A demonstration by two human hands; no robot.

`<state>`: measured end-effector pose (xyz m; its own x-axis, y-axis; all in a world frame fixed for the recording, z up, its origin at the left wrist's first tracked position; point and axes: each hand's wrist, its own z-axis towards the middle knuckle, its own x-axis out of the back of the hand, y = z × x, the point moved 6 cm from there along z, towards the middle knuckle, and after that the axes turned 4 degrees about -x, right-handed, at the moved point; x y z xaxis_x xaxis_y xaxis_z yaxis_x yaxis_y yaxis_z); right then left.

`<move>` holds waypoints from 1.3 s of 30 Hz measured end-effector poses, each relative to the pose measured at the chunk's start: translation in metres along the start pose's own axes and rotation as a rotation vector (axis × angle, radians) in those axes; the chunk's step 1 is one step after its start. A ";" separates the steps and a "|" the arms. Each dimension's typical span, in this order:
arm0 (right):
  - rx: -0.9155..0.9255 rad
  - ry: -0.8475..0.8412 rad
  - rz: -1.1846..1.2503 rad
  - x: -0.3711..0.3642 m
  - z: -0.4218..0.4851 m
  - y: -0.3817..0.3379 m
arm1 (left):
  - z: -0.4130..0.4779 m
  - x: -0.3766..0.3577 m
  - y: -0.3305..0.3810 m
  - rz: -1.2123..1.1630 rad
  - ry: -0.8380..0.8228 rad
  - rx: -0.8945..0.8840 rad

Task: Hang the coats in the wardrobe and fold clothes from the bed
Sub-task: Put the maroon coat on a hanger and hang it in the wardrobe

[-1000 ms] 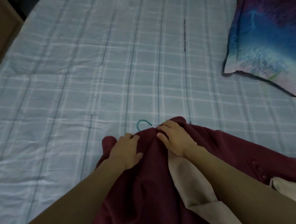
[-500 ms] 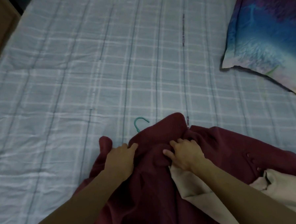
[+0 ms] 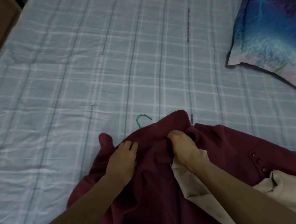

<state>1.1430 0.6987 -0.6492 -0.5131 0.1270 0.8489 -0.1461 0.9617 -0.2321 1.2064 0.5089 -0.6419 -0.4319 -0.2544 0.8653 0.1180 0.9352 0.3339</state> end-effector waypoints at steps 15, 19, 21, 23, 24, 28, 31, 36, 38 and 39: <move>-0.019 0.098 -0.205 -0.004 0.002 -0.007 | 0.007 -0.008 0.009 0.129 0.021 0.065; -0.002 0.031 -0.222 -0.002 0.000 -0.012 | 0.001 0.000 0.012 0.107 0.039 0.006; 0.011 0.001 -0.178 0.001 -0.006 -0.014 | -0.006 0.007 0.013 0.077 0.036 0.012; 0.013 -0.001 -0.083 0.010 -0.014 -0.013 | -0.012 0.020 0.017 0.066 0.063 -0.002; 0.022 0.007 -0.026 0.017 -0.019 -0.013 | -0.013 0.030 0.021 0.069 0.074 -0.015; 0.099 0.076 0.142 0.065 -0.040 -0.021 | -0.013 0.085 0.032 0.042 0.175 -0.046; 0.141 0.095 0.160 0.111 -0.057 -0.028 | -0.021 0.128 0.037 -0.030 0.225 -0.073; 0.194 0.215 0.192 0.194 -0.095 -0.043 | -0.054 0.195 0.060 -0.128 0.376 -0.164; 0.227 0.312 0.168 0.223 -0.114 -0.050 | -0.068 0.224 0.074 -0.147 0.460 -0.206; 0.242 0.364 0.162 0.237 -0.125 -0.054 | -0.075 0.239 0.081 -0.148 0.489 -0.226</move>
<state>1.1349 0.7076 -0.3764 -0.2217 0.3892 0.8941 -0.3035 0.8438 -0.4425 1.1803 0.5057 -0.3799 -0.0001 -0.5142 0.8577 0.2996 0.8182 0.4906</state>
